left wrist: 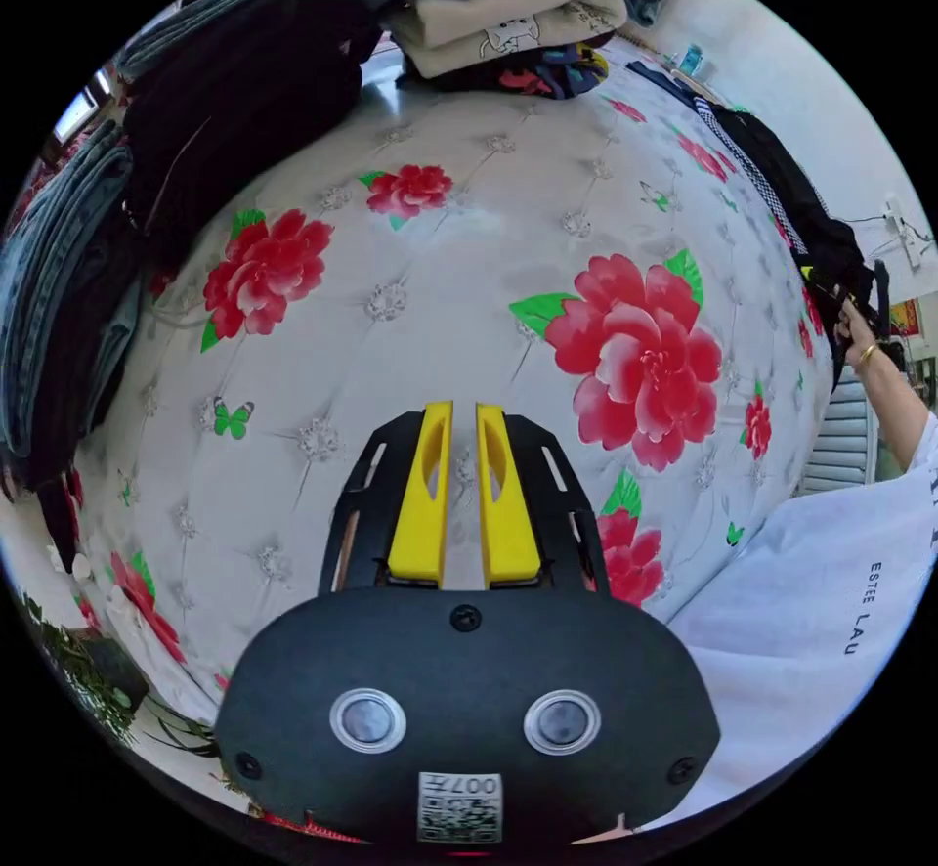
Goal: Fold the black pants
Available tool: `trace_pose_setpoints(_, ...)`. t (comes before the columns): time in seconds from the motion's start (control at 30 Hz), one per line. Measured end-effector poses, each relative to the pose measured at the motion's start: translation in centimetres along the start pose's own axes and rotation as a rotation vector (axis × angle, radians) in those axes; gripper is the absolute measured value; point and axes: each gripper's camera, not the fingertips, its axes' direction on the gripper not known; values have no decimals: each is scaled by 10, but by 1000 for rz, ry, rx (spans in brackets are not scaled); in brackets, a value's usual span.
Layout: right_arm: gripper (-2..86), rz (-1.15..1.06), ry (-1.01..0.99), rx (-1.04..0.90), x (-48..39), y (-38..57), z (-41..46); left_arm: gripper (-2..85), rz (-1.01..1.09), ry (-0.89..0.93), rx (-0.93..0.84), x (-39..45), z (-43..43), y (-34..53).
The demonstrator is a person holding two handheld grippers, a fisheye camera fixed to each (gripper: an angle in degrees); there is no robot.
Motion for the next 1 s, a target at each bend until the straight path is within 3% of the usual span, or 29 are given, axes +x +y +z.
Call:
trace_pose_setpoints(0.1, 91, 172, 87, 67, 72, -22, -3, 40, 1, -64, -18, 19, 12, -2)
trace_pose_setpoints(0.2, 96, 239, 13, 24, 110, -51, 22, 39, 63, -116, -50, 32, 15, -10)
trace_pose_setpoints(0.37, 50, 310, -75, -176, 123, -67, 90, 38, 91, -138, -56, 41, 15, -12)
trace_pose_setpoints(0.47, 17, 254, -125, -69, 105, -55, 84, 38, 68, -151, -68, 43, 13, -14)
trace_pose_setpoints(0.63, 2, -122, -382, -58, 0, 14, 56, 45, 31, -137, -35, 37, 5, -7)
trace_pose_setpoints(0.77, 1, -291, -590, -69, -84, 102, 21, 73, -27, -72, 11, 27, -6, 7)
trace_pose_setpoints(0.9, 4, -637, -897, -311, -193, 206, -17, 109, 4, 126, 76, 37, -29, 28)
trace_pose_setpoints(1.0, 9, -928, -975, -374, -250, 276, -54, 110, 96, 189, 174, 54, -62, 58)
